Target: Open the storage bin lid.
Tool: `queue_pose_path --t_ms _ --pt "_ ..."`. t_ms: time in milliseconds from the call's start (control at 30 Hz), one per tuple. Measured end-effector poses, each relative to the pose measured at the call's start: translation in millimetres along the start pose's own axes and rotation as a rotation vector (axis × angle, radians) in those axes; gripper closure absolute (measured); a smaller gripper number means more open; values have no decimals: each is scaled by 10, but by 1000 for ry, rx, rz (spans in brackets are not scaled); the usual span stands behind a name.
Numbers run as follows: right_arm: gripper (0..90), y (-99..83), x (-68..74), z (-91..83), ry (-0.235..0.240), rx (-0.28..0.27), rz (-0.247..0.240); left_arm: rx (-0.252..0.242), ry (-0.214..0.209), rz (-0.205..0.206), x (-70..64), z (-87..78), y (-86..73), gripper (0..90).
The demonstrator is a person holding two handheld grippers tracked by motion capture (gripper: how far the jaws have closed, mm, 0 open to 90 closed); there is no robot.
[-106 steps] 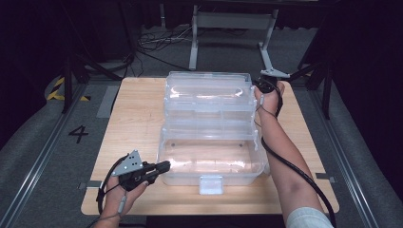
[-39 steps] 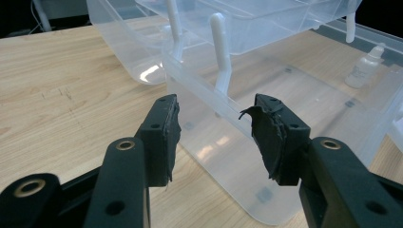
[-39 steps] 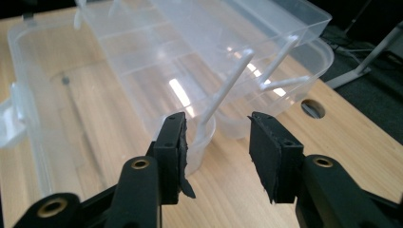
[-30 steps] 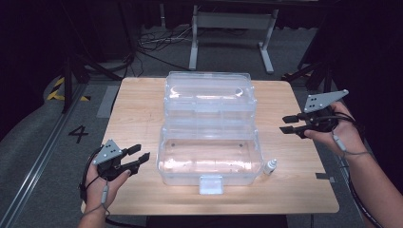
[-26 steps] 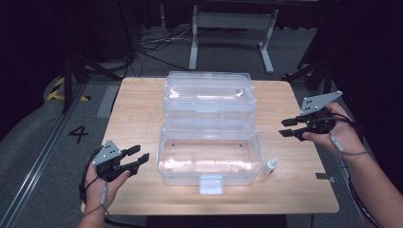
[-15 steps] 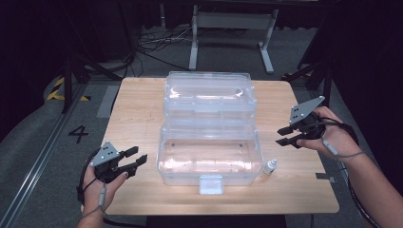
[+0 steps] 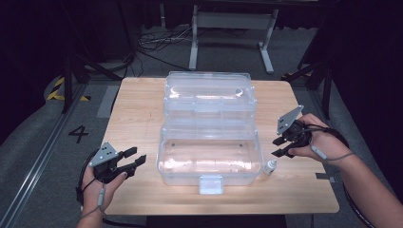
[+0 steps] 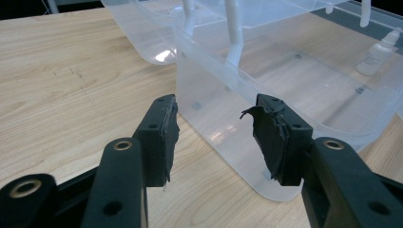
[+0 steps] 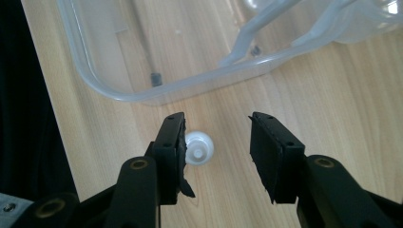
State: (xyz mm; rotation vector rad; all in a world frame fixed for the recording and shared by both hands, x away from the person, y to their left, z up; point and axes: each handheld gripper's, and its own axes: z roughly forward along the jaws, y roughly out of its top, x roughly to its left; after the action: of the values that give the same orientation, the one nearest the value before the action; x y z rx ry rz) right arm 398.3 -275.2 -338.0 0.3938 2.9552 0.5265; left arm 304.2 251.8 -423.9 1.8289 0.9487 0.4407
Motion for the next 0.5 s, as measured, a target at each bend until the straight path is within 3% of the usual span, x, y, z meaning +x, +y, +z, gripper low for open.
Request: queue_pose_path --t_ms 500 --pt "548 -55 56 356 46 116 -10 2 2 -3 6 4 -7 507"
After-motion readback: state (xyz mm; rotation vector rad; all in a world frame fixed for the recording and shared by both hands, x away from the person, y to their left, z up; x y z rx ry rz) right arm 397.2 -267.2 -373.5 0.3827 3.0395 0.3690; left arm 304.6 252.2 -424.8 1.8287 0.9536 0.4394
